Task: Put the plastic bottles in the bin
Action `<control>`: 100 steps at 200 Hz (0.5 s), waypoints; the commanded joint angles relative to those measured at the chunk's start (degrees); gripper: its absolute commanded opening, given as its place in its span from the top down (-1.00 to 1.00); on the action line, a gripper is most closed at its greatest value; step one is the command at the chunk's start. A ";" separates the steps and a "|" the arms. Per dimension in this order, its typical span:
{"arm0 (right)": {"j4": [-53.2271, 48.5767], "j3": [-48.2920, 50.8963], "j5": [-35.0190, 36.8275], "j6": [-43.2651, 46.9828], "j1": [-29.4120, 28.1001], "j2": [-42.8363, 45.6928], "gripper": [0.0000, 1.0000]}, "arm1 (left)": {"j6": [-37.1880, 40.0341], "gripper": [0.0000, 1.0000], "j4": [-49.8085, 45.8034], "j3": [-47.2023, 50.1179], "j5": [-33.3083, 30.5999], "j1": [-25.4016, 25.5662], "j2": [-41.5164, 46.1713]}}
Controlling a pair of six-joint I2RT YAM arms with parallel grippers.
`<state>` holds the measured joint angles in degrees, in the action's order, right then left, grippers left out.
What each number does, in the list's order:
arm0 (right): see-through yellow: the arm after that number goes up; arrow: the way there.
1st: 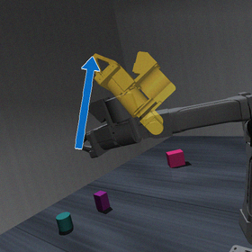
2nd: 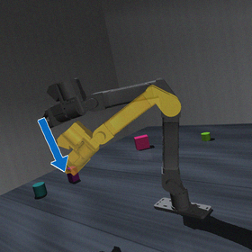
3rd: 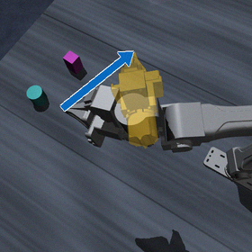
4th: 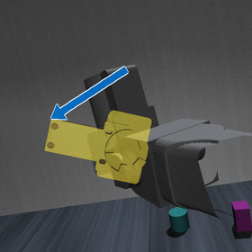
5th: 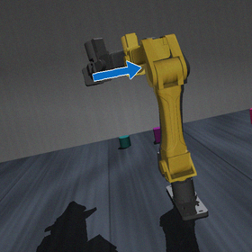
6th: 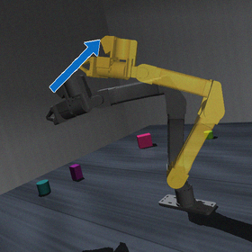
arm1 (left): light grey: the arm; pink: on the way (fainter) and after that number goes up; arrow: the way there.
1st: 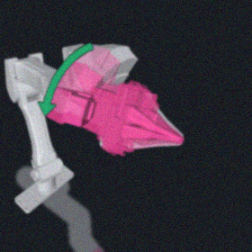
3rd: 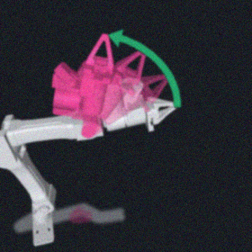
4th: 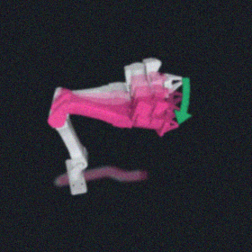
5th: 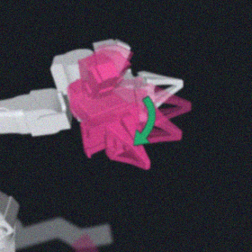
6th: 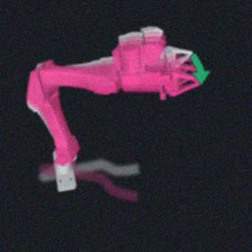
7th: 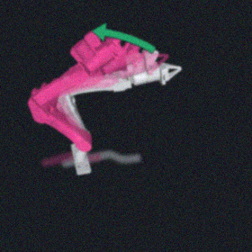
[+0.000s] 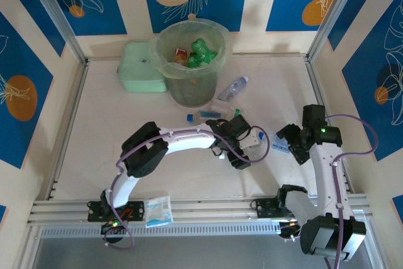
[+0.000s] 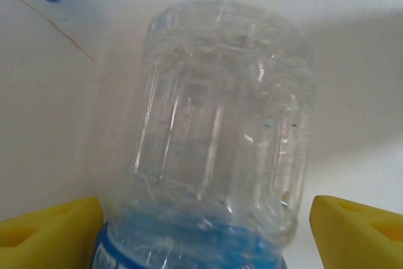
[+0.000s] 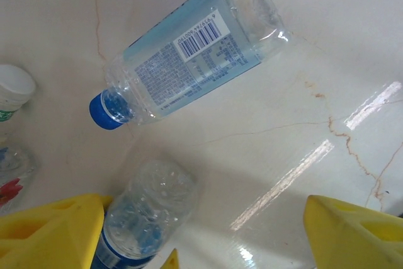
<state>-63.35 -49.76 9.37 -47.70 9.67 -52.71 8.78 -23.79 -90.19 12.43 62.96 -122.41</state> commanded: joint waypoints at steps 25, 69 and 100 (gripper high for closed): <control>0.43 1.11 -3.77 1.28 1.20 1.08 -0.67 | 2.37 -0.60 -3.83 -2.61 -2.97 1.28 -3.60; 0.16 1.07 -4.68 1.02 1.57 2.31 -0.66 | 1.95 -0.29 -4.03 -2.19 -5.98 1.65 -2.51; -0.04 0.98 -5.31 0.93 1.67 3.35 -0.65 | 2.12 -0.21 -5.22 -1.89 -7.81 2.07 0.61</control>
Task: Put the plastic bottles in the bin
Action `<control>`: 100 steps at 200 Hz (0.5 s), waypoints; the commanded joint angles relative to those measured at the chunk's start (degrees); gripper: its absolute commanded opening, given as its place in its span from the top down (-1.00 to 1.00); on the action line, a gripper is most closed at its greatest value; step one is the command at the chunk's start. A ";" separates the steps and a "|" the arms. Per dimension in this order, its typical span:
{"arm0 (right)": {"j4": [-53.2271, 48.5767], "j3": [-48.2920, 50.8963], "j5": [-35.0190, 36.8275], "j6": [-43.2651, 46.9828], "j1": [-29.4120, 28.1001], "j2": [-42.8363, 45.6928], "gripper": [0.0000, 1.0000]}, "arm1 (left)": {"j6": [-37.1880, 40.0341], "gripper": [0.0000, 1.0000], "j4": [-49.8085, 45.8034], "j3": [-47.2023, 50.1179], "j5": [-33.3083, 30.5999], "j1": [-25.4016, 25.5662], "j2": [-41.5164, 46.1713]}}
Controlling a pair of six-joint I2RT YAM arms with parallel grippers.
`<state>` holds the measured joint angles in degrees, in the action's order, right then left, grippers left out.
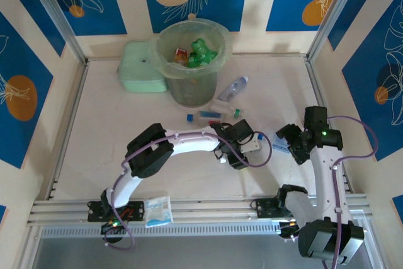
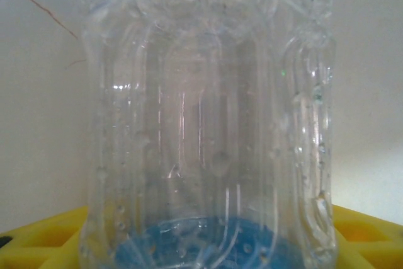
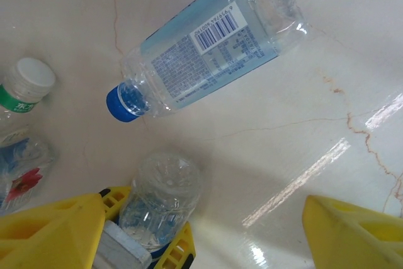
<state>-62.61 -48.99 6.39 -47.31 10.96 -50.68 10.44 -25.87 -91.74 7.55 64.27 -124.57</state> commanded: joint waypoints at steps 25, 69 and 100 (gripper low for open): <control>-1.24 -0.46 -2.18 0.89 0.38 1.96 -0.64 | -0.71 -0.19 -3.66 0.34 -3.89 0.86 9.01; 0.02 -0.10 -4.63 0.01 0.35 3.17 -0.62 | -6.01 -0.19 -1.62 0.90 -8.12 -1.21 24.53; 1.55 1.03 -5.49 -0.98 -1.02 4.16 -0.60 | -9.77 -0.20 -0.02 -1.47 -8.57 -5.48 32.24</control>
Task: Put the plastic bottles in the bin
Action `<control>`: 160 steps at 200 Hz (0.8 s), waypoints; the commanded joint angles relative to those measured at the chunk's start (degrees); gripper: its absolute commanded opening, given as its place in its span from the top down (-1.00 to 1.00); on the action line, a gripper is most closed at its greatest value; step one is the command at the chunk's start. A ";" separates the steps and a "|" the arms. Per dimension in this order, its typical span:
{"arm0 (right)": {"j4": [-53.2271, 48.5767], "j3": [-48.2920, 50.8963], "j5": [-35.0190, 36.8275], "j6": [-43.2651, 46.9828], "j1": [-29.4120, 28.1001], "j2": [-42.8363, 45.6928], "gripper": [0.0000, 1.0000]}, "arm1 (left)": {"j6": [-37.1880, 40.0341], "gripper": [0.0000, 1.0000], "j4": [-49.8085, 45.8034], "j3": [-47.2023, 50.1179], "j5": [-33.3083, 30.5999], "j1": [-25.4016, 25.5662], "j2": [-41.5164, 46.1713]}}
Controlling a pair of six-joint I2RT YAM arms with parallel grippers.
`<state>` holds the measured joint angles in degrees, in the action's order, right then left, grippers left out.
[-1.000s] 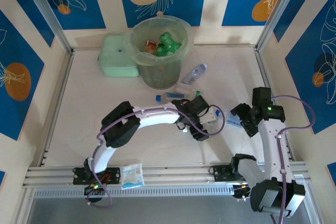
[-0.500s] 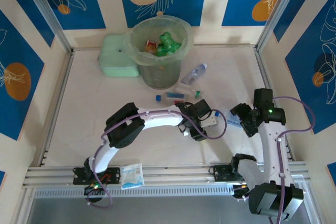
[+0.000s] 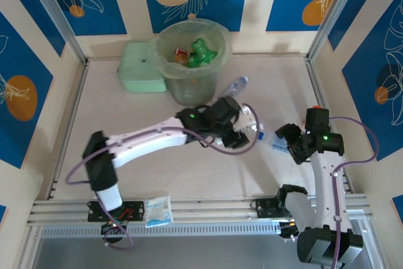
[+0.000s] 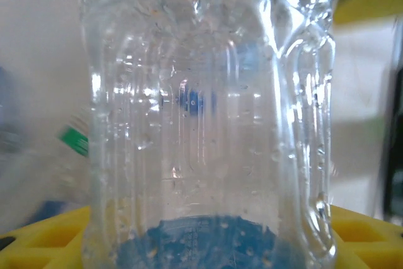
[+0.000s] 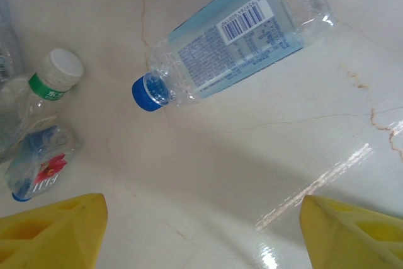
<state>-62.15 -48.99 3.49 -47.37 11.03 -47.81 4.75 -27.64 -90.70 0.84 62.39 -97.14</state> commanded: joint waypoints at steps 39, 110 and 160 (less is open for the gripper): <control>3.64 4.08 0.22 -7.28 -11.63 2.13 -0.59 | -4.97 -0.12 1.63 -11.80 -9.05 -10.23 3.38; 4.85 4.87 10.73 -17.19 -33.62 -1.74 -0.57 | -10.51 -0.08 -3.67 -45.12 -6.94 -27.35 -17.06; 1.24 6.12 14.26 -18.63 -35.66 -0.25 -0.59 | -17.81 -0.08 -4.07 -52.87 -0.34 -35.81 -25.94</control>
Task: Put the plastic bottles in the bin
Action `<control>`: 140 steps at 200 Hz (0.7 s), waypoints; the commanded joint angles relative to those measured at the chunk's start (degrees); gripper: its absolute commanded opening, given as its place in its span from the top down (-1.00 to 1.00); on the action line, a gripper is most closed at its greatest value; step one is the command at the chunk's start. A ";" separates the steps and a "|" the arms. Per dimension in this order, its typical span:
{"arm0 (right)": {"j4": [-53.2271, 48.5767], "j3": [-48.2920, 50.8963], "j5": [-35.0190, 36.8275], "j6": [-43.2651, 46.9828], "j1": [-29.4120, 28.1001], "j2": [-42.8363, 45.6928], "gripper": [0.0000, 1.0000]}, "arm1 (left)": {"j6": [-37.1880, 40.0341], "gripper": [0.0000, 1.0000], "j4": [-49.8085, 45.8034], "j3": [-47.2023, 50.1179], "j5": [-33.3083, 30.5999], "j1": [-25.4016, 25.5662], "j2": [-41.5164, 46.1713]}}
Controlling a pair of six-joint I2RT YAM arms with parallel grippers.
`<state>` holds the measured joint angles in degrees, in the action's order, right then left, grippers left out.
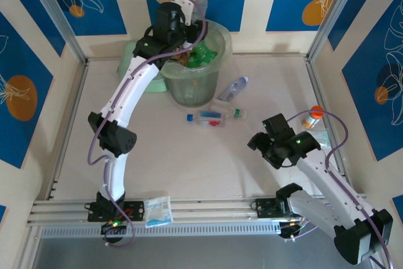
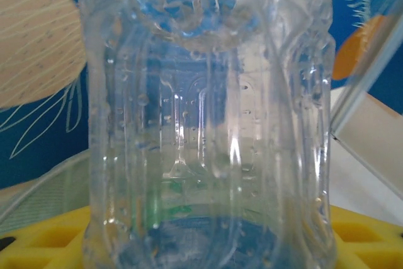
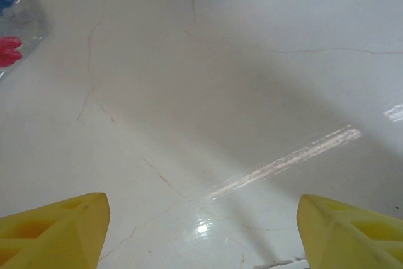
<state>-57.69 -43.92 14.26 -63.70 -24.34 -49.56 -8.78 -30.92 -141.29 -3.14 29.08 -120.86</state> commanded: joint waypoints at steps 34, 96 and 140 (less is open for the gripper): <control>-4.62 0.72 4.53 -2.18 1.16 1.69 -0.65 | -2.51 -0.35 -2.24 -2.15 6.28 -3.49 -3.94; -6.15 -1.94 5.74 -1.35 4.89 -1.06 -0.69 | -1.38 -0.93 0.02 1.75 5.86 -3.42 0.36; -4.48 -2.66 4.33 0.73 14.09 -1.08 -0.73 | -2.90 -0.87 1.30 9.75 6.85 -3.18 10.40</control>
<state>-62.13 -44.84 18.50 -64.29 -14.90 -50.70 -10.61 -32.34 -136.66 1.91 25.52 -120.57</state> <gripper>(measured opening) 0.857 0.946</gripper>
